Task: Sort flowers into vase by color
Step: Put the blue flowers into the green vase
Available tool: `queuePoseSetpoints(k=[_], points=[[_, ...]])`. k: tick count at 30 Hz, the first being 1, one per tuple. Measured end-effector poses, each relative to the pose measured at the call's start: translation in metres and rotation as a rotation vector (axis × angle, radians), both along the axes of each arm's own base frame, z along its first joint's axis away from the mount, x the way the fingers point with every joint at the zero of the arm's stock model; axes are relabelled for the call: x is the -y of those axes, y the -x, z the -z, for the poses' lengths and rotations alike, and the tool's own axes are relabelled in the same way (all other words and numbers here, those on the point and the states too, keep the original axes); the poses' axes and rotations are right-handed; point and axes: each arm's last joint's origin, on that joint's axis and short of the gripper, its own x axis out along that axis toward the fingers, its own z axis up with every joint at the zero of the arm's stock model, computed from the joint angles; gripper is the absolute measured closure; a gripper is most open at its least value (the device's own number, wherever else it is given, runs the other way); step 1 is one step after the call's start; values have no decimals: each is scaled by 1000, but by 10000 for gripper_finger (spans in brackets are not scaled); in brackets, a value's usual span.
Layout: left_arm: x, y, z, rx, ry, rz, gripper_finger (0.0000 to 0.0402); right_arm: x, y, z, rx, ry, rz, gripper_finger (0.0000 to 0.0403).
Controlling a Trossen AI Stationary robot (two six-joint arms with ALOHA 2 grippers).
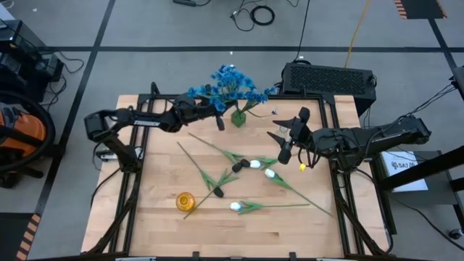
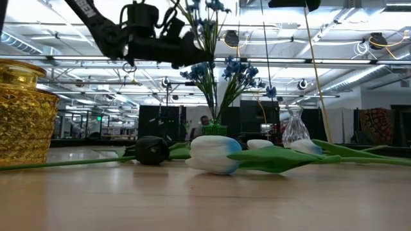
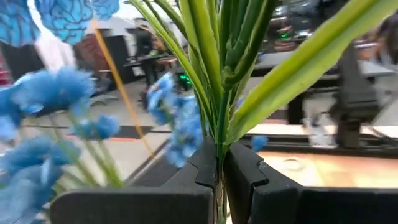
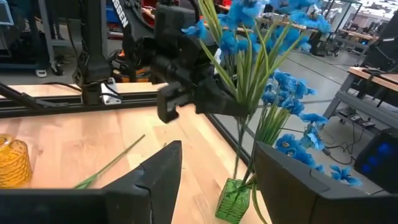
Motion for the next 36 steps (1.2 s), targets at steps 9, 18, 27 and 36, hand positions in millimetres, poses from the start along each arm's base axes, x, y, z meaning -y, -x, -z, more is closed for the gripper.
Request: queuePoseSetpoints(k=[9,18,27,36], points=[[-7,-8,20,-30,-28,-106,386,0,0,0,0,-5,-2,211],[-10,-11,31,-53,-20,-113,386,0,0,0,-1,-6,-1,211],[-10,-11,35,-96,-2,-112,382,0,0,0,1,-9,-1,211],[-10,-10,39,-133,23,-111,282,0,0,0,0,-9,-1,211]])
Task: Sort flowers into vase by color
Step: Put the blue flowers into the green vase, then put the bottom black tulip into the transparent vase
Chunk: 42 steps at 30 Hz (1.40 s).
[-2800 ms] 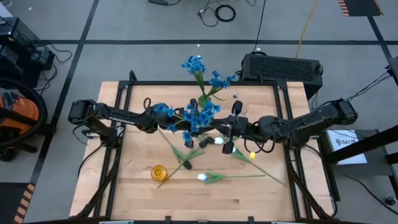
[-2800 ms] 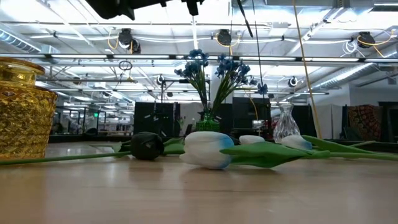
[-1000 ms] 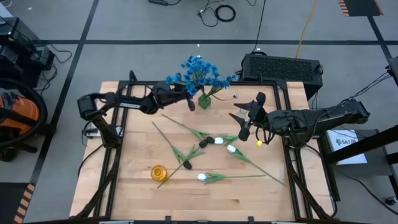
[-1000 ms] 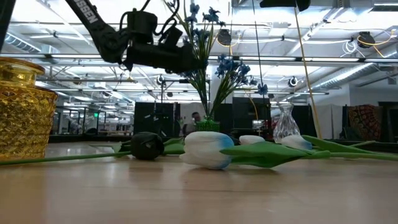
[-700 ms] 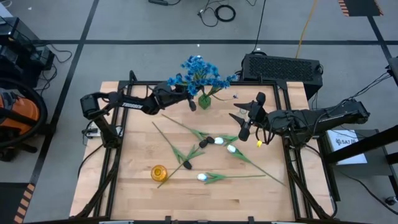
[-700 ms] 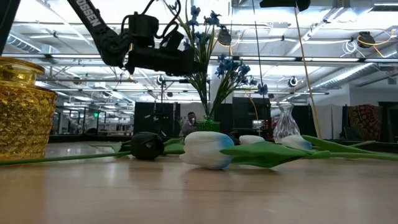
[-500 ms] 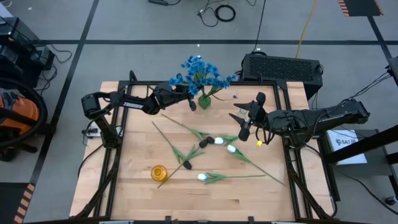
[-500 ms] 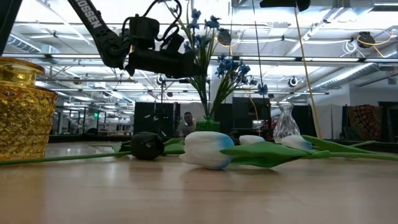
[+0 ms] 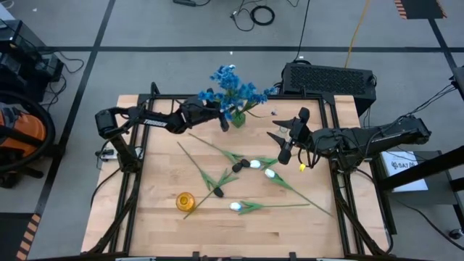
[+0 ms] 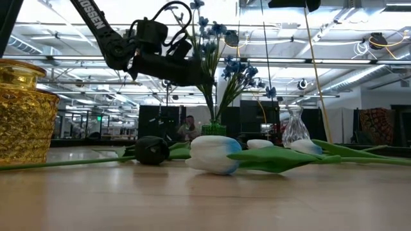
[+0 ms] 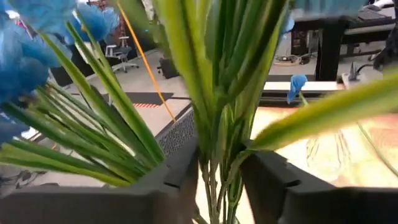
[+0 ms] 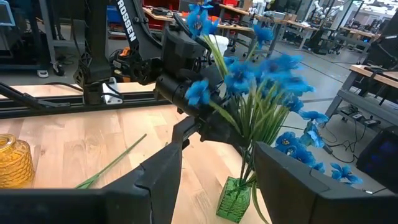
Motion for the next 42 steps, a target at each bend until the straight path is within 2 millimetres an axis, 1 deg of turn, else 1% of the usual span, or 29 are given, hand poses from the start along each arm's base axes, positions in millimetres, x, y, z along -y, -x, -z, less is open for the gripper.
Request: queuePoseSetpoints(k=[3,6,11,16,23,28,35,40,42], points=[[-1,0,3,-25,10,-25,253,0,0,0,0,0,0,211],[0,2,5,-60,25,-36,239,0,0,0,-1,0,0,211],[1,5,1,-85,79,-43,235,0,0,1,-9,2,0,211],[6,14,-12,-161,128,-46,235,0,0,2,-16,1,0,211],[16,35,-30,-262,172,-44,234,0,1,3,-22,-4,1,211],[29,57,-45,-355,210,-28,234,0,1,4,-36,-7,0,211],[45,90,-55,-515,254,-21,234,0,1,5,-37,-16,2,211],[53,107,-62,-558,281,-22,234,0,2,6,-50,-12,0,211],[54,110,-64,-560,283,-21,234,0,2,8,-72,-8,0,211]])
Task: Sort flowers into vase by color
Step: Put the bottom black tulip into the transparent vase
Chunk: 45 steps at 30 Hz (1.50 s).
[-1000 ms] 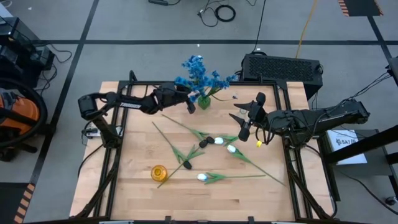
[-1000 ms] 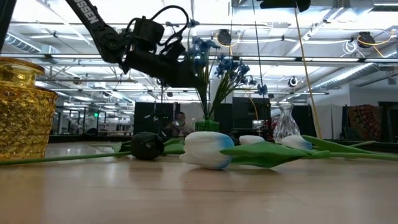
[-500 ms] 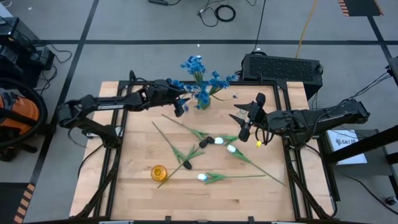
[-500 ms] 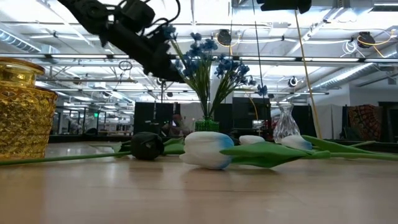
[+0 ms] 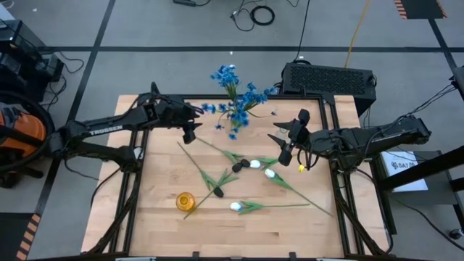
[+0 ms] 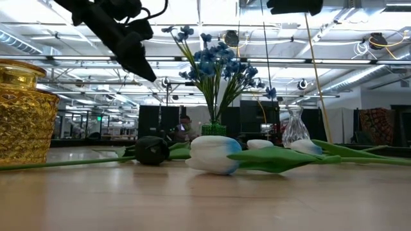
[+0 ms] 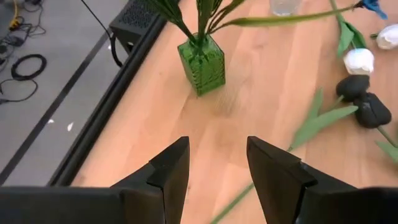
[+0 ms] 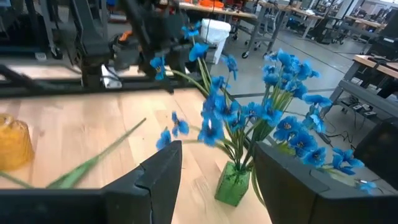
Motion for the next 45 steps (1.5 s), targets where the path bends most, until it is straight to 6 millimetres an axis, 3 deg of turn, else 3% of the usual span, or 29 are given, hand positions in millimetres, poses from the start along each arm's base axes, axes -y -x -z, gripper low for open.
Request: queuePoseSetpoints(k=[11,17,29,40,45], points=[[19,-8,1,30,96,151,234,1,4,9,-55,-73,35,211],[44,-21,7,10,146,238,234,0,3,22,-108,-156,79,211],[103,-53,20,44,131,464,234,-9,-22,53,-266,-257,10,211],[106,-76,62,-116,65,477,234,-16,-31,66,-304,-313,4,211],[107,-78,70,-150,84,479,234,-28,-31,70,-312,-347,-11,211]])
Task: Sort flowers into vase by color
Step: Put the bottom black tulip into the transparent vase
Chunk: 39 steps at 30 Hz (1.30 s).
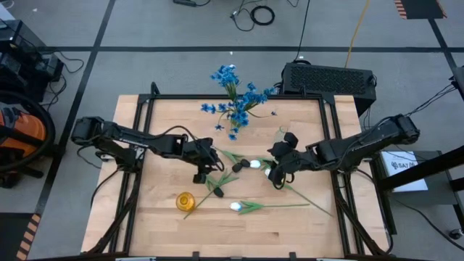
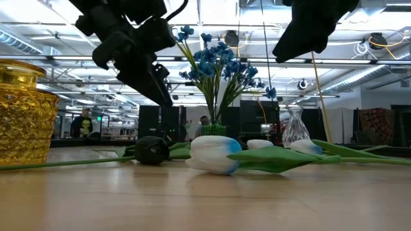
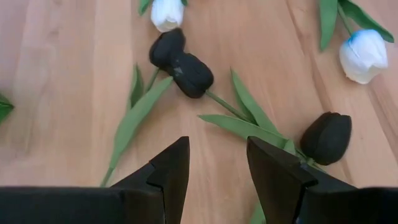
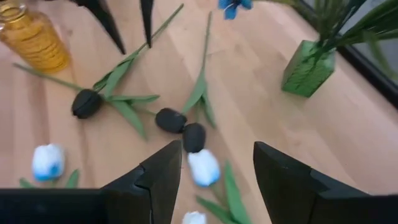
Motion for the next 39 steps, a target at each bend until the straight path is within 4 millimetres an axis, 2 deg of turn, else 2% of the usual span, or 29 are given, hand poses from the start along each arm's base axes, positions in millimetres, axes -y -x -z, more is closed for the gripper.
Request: queuePoseSetpoints(k=[9,19,32,39], points=[[24,8,5,-83,47,54,235,-21,4,-1,45,-76,-16,211],[53,11,5,-79,22,123,236,-27,4,-3,92,-139,9,211],[55,12,8,-77,-92,172,236,-34,-7,12,53,-146,-10,211],[54,2,26,-125,-132,255,236,-35,-9,13,50,-145,-17,211]])
